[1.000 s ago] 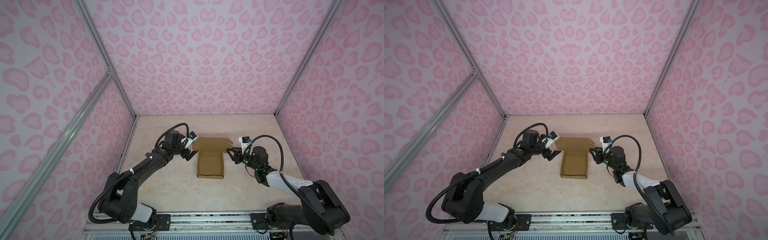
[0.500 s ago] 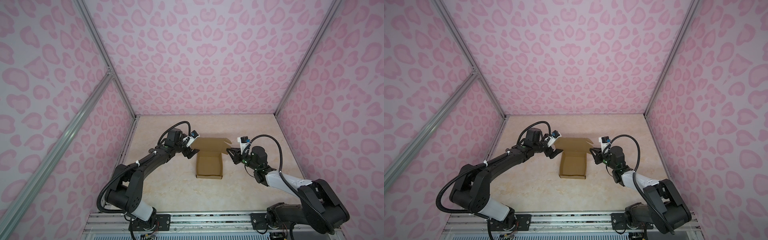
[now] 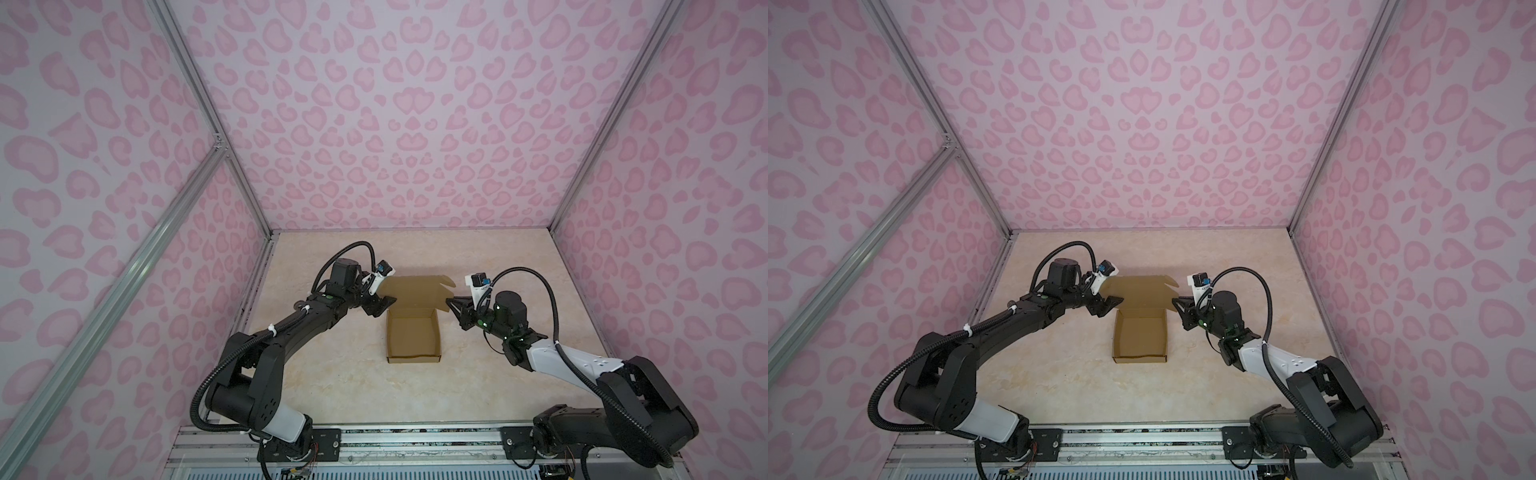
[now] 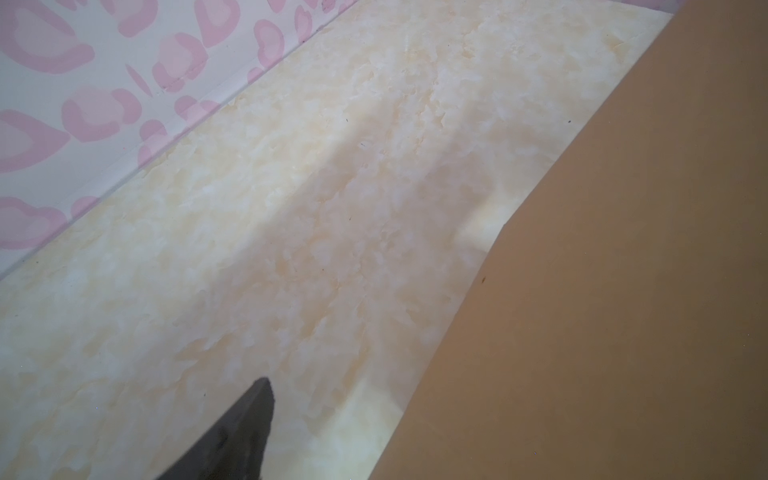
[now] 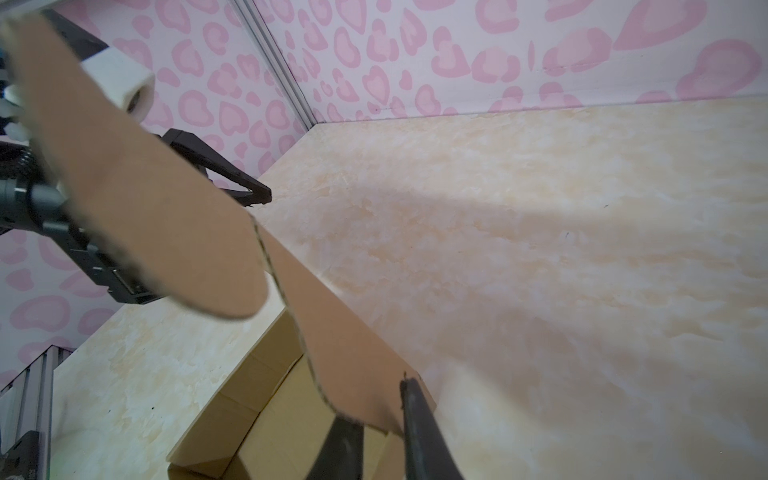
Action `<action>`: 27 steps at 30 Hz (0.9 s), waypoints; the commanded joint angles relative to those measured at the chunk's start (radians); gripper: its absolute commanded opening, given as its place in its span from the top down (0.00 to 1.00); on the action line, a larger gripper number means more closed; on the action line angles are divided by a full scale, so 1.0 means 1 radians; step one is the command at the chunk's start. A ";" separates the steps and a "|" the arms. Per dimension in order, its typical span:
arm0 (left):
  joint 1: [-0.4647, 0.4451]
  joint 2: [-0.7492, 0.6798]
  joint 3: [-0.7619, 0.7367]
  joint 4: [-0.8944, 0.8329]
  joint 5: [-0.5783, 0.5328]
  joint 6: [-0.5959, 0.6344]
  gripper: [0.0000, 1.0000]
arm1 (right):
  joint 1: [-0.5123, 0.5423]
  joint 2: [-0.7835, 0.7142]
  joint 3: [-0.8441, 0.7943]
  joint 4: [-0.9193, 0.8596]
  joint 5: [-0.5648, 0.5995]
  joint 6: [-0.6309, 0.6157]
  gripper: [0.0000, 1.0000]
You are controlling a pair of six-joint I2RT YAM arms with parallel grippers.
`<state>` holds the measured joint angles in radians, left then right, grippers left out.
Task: Fold the paper box
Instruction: 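Hold the lid tabs with both grippers and tilt the lid upright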
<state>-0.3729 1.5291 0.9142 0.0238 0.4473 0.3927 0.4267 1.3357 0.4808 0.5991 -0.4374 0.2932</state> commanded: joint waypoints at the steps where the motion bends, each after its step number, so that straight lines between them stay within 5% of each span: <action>1: -0.001 -0.019 -0.009 0.037 0.036 -0.038 0.21 | 0.018 0.008 0.007 -0.008 0.027 -0.027 0.80; 16: 0.000 -0.021 -0.019 0.042 0.044 -0.105 0.23 | 0.159 0.031 0.052 -0.099 0.194 -0.109 0.80; 27: -0.001 -0.071 -0.046 0.073 -0.011 -0.198 0.16 | 0.216 0.018 0.117 -0.243 0.406 -0.094 0.98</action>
<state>-0.3744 1.4803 0.8722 0.0582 0.4511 0.2306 0.6418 1.3586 0.5873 0.4213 -0.1066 0.1898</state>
